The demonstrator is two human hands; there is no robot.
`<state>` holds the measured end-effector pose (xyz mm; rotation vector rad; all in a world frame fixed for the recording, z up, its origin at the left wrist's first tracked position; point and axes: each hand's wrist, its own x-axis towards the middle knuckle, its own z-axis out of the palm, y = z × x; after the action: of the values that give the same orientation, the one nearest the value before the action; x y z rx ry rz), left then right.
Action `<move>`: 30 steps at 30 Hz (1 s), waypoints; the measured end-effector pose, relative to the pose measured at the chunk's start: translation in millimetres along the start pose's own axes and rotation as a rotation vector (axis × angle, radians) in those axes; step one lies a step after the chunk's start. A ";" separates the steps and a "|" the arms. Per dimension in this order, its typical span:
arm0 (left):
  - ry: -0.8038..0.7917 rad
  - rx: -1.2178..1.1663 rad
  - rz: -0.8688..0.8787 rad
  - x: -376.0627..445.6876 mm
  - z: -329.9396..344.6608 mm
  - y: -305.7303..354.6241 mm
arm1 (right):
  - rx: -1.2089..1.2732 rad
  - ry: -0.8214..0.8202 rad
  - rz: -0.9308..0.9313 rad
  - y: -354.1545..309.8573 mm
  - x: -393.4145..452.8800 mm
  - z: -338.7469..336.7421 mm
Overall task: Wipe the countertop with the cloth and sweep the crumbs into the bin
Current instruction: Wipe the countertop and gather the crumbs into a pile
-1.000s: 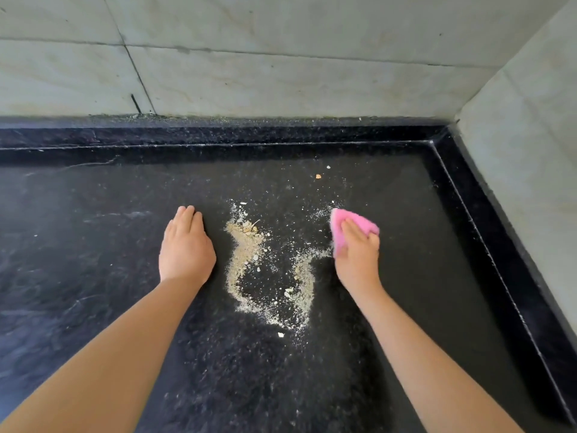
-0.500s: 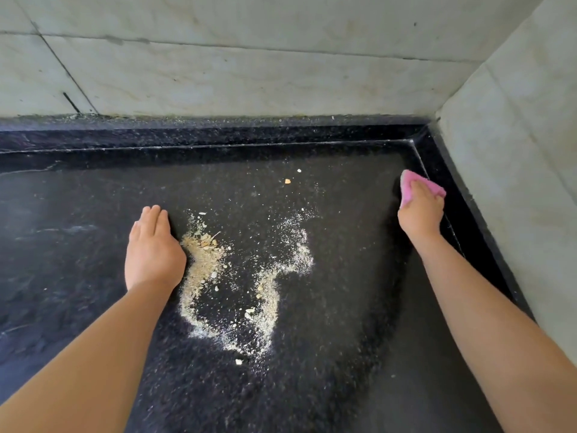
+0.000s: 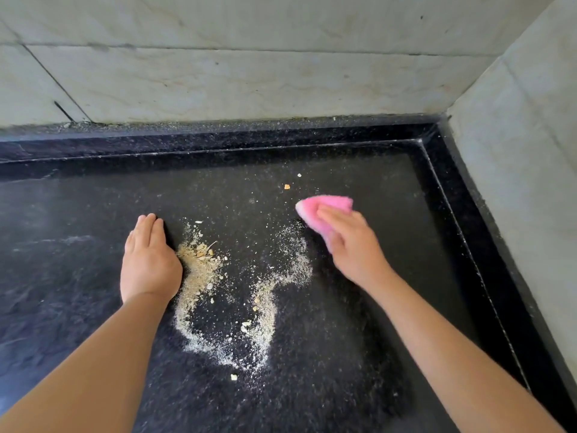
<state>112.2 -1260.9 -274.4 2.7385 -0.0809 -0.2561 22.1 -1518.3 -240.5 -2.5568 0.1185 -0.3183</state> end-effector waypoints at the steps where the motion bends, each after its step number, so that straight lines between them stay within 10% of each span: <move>1: 0.001 0.001 0.001 0.0 -0.4 0.9 | -0.012 0.075 0.013 6.5 8.6 -12.3; 8: 0.008 -0.004 -0.014 0.2 0.3 1.2 | -0.342 0.092 0.626 113.9 42.0 -56.0; 15: 0.003 -0.010 -0.007 0.9 -0.2 -0.3 | -0.259 0.209 0.797 109.3 19.7 -37.6; 23: 0.014 -0.020 0.007 0.0 -0.2 0.0 | 0.043 0.026 0.360 -6.9 12.2 34.8; 30: 0.027 -0.020 0.029 1.2 -0.8 -1.1 | 0.024 0.135 0.530 23.5 71.4 -1.0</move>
<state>113.6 -1259.8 -274.3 2.7176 -0.1093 -0.2105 90.5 -1549.3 -237.9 -2.3661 0.8172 -0.2794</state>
